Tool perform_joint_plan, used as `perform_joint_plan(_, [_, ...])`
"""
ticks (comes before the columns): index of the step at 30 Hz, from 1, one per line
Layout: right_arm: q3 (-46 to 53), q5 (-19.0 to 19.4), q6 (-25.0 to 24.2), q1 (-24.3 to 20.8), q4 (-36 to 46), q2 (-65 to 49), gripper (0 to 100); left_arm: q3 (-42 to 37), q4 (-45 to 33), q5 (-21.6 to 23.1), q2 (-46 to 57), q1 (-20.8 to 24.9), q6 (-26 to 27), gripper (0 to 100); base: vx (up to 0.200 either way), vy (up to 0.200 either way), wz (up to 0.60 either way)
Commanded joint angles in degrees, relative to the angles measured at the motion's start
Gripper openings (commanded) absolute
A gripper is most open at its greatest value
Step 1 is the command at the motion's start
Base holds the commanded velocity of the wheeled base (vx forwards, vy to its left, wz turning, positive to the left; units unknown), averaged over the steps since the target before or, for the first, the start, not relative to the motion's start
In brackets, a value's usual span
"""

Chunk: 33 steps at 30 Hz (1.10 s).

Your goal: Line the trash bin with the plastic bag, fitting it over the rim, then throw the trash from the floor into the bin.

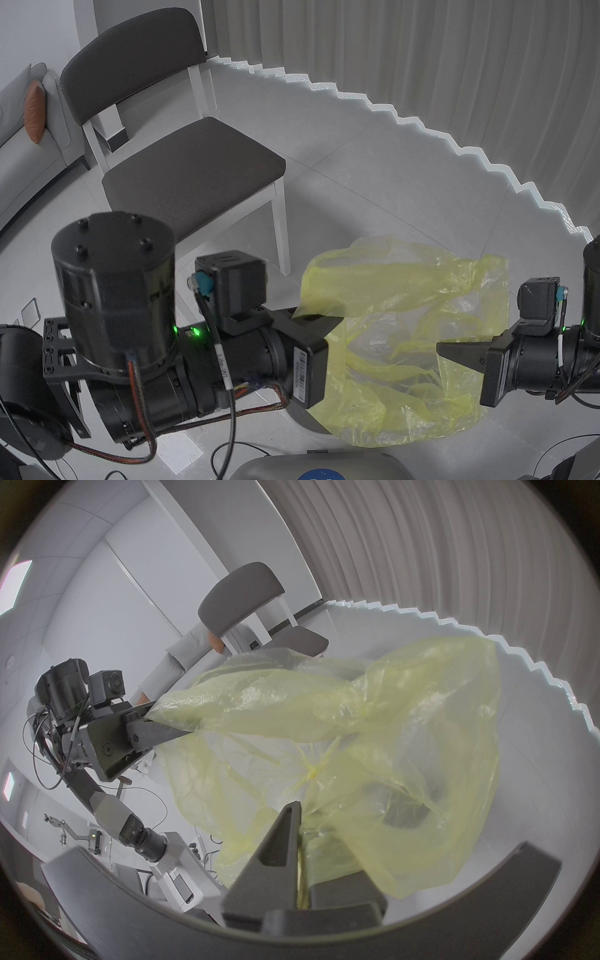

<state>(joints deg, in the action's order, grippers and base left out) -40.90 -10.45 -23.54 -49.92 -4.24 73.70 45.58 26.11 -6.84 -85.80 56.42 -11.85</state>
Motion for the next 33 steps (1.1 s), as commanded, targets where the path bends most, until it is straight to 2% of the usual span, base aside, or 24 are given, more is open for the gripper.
perform_joint_plan(1, [-0.3, 0.0, 2.4, 3.0, 0.0, -3.9, 0, 3.0, 0.2, 0.0, -0.2, -1.7, 0.2, 0, 0.0, 0.0, 0.0])
perform_joint_plan(7, [-0.5, -0.2, 6.7, 6.8, 2.8, -8.5, 0, 3.7, -0.2, -0.1, 0.9, -2.5, 0.2, 0, 0.0, 0.0, 0.0])
perform_joint_plan(11, [0.1, -5.6, 14.0, 10.3, 8.9, -11.2, 0, 0.9, 0.0, -0.2, 1.4, -2.5, -0.1, 0, 0.0, 0.0, 0.0])
perform_joint_plan(16, [1.8, -6.2, 18.0, 12.1, 10.2, -11.9, 0, -0.6, 0.3, -0.3, 1.2, -2.9, -0.1, 0, 0.0, 0.0, 0.0])
perform_joint_plan(21, [2.8, -6.2, 18.4, 12.3, 10.3, -9.7, 0, -1.5, 0.4, 0.1, 0.9, -5.4, -0.8, 0, 0.0, 0.0, 0.0])
perform_joint_plan(26, [2.6, -5.9, 18.3, 12.3, 9.8, -7.7, 0, -3.0, 2.0, 0.1, 1.1, -6.2, -4.5, 0, 0.0, 0.0, 0.0])
perform_joint_plan(33, [1.9, -5.6, 17.7, 12.3, 9.3, -4.0, 0, -4.3, 4.2, 0.2, 0.5, -8.0, -4.7, 0, 0.0, 0.0, 0.0])
